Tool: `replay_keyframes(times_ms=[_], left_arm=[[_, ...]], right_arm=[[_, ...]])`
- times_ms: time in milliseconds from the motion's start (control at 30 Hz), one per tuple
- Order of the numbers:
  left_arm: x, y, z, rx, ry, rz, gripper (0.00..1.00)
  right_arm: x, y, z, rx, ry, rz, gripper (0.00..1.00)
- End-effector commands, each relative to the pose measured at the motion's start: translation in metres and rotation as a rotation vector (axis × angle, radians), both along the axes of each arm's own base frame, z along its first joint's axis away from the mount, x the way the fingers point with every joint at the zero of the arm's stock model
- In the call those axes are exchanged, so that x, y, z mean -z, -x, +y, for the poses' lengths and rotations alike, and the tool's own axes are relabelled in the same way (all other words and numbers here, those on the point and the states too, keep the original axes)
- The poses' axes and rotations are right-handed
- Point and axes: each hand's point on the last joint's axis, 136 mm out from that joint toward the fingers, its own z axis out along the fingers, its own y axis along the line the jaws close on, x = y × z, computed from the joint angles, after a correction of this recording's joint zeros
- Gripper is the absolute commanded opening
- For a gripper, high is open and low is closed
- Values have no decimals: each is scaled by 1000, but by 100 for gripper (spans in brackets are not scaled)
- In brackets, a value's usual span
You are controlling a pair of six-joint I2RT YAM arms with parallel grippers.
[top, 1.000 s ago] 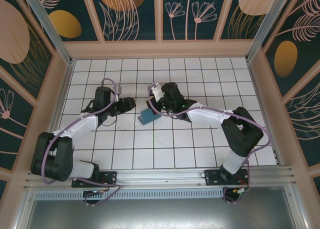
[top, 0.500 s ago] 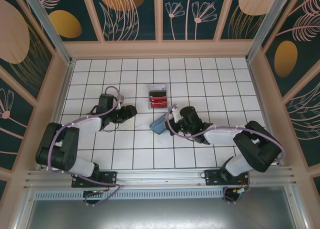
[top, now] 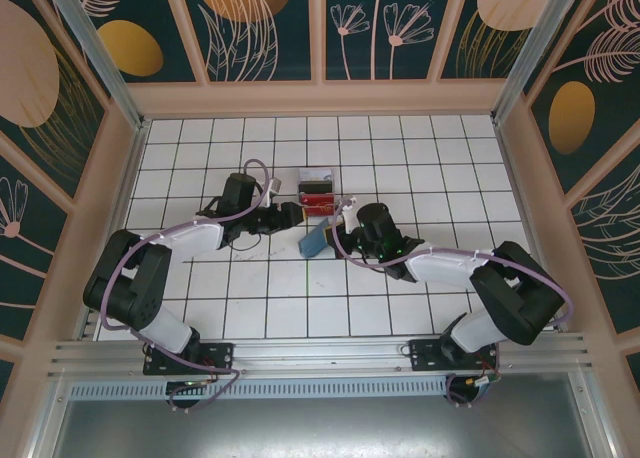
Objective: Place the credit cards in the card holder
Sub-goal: Open the button on the card holder, then open the card holder at the center of the table.
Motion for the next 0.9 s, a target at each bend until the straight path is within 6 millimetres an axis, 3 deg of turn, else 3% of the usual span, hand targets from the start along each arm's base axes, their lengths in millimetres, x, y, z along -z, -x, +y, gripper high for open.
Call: replay_keyframes(times_ms=[0,300,433,633,733,867], left_arm=[[-5,1,-7,55,-9,-40,65],[25,8,-16,142,-110,-8,60],[26,8,-24,170,-117,-11,61],[49,10,-26,189,-182,25,59],[51,7,-23,172,-204,23,62],[33,3,-27,169,-173,-14,70]], right_arm=[[7,-5,0,-17,22,11,0],[14,-3,-2,-6,14,45,0],[10,-4,0,-12,13,42,0],[8,-7,1,-13,10,36,0],[8,-7,1,-13,8,39,0],[9,-7,0,-12,7,43,0]])
